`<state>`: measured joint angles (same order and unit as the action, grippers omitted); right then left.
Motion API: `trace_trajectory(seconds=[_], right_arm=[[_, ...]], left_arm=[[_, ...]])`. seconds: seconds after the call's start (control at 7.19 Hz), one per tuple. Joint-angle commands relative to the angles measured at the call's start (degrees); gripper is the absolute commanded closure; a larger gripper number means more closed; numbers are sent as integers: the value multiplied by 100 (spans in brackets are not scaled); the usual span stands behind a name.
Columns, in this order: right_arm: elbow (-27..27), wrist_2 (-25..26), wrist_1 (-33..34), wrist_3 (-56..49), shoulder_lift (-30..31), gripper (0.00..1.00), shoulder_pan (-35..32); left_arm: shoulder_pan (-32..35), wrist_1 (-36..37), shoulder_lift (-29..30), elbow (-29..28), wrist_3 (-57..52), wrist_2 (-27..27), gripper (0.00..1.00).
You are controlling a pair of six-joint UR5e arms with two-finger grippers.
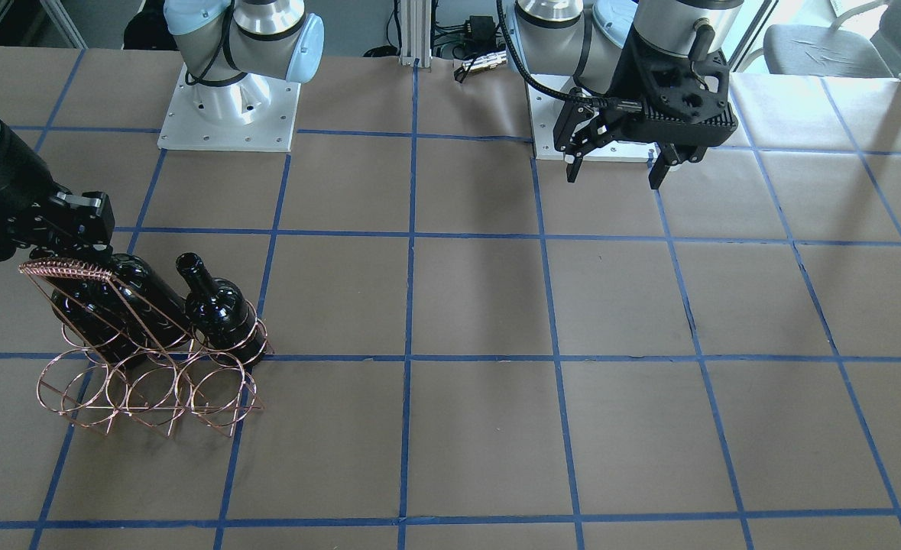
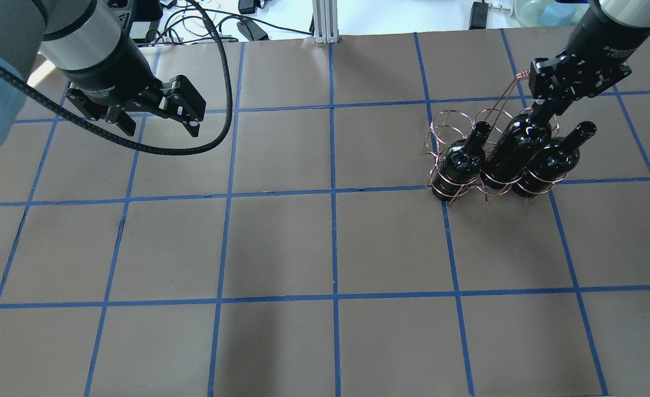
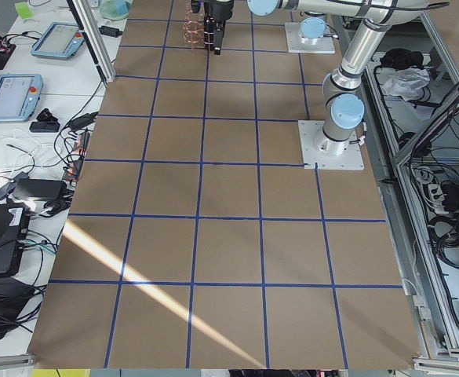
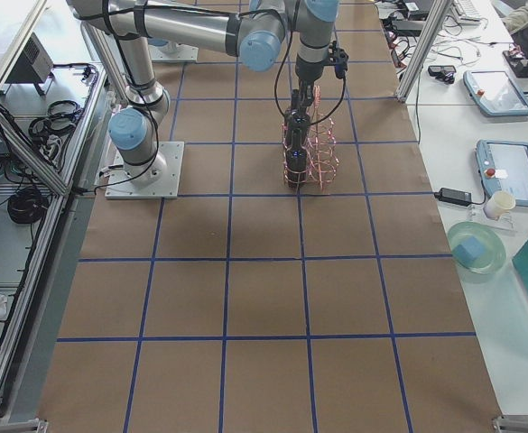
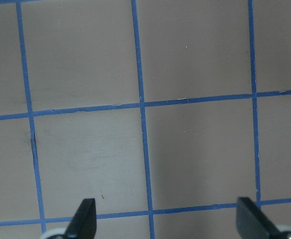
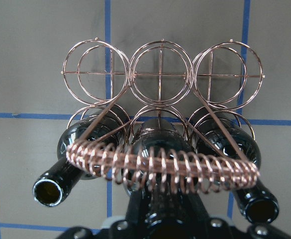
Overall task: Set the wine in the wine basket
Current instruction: 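Lower the bottle into the middle rack slot with the right gripper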
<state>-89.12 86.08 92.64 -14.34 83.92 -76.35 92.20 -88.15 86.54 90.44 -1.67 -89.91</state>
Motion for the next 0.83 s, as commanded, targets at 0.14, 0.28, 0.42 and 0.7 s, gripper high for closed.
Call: trace_trajectory(seconds=[0.14, 0.28, 0.42, 0.7], right_arm=[[-238, -3, 325, 309, -139, 96, -38], [-255, 6, 316, 352, -165, 96, -38], [-273, 6, 342, 344, -200, 94, -38], [-273, 41, 325, 388, -262, 89, -38]], left_arm=[[0, 0, -15, 0, 0, 0, 0], [0, 0, -15, 0, 0, 0, 0], [0, 0, -15, 0, 0, 0, 0], [-9, 0, -23, 0, 0, 0, 0]])
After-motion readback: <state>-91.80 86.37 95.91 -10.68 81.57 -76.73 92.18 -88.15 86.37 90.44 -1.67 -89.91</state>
